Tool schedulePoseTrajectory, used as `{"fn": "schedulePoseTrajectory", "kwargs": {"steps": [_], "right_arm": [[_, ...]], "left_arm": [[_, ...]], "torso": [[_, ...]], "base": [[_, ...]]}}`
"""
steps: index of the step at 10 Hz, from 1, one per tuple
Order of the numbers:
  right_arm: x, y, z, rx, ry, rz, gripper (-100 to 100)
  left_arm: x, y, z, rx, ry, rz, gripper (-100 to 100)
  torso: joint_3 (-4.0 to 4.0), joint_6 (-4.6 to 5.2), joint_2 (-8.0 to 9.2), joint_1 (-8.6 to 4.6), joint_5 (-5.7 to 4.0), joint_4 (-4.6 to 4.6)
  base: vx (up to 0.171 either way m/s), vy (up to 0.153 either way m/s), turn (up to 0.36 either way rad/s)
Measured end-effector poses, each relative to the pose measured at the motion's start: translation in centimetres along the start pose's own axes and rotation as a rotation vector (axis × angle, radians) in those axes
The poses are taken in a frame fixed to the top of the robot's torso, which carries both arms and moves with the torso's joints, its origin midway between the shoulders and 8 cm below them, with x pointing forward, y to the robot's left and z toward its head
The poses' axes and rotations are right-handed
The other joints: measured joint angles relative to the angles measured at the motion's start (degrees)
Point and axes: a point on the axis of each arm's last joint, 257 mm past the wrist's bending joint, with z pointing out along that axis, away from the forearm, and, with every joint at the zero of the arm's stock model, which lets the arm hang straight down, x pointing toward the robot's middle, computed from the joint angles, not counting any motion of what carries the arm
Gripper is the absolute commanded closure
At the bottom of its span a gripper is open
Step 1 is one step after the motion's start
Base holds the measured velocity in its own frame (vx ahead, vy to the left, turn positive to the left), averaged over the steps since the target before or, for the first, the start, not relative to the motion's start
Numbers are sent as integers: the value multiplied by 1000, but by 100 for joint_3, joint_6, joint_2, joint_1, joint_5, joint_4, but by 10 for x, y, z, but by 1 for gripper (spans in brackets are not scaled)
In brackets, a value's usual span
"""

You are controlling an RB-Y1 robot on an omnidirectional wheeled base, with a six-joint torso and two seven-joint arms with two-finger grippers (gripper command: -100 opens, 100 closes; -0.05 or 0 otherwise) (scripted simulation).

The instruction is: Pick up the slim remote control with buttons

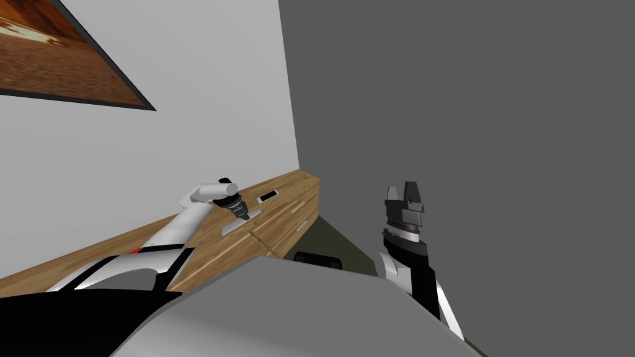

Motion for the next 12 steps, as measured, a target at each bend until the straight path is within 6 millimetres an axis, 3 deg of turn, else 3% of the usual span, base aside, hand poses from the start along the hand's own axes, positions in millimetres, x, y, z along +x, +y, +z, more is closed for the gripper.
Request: {"fn": "schedulePoseTrajectory", "kwargs": {"steps": [3,4,5,8,9,12], "right_arm": [[0,0,0,0,0,0,0],[0,0,0,0,0,0,0],[0,0,0,0,0,0,0],[0,0,0,0,0,0,0],[0,0,0,0,0,0,0],[0,0,0,0,0,0,0]], "left_arm": [[-23,23,8,-117,-41,-52,-100],[-24,23,9,-121,-43,-53,0],[-24,23,9,-121,-43,-53,-100],[-27,26,27,-121,-44,-56,-100],[-27,26,28,-120,-43,-55,100],[-27,26,28,-121,-43,-55,100]], "torso": [[-3,1,-5,11,2,-1],[0,1,0,4,1,0],[3,1,5,-1,-1,1],[4,1,8,-5,-1,2],[5,1,8,-5,-2,2],[4,1,7,-1,-1,2]], "base": [[30,28,-8],[0,0,0],[0,0,0],[0,0,0],[0,0,0],[0,0,0]]}}
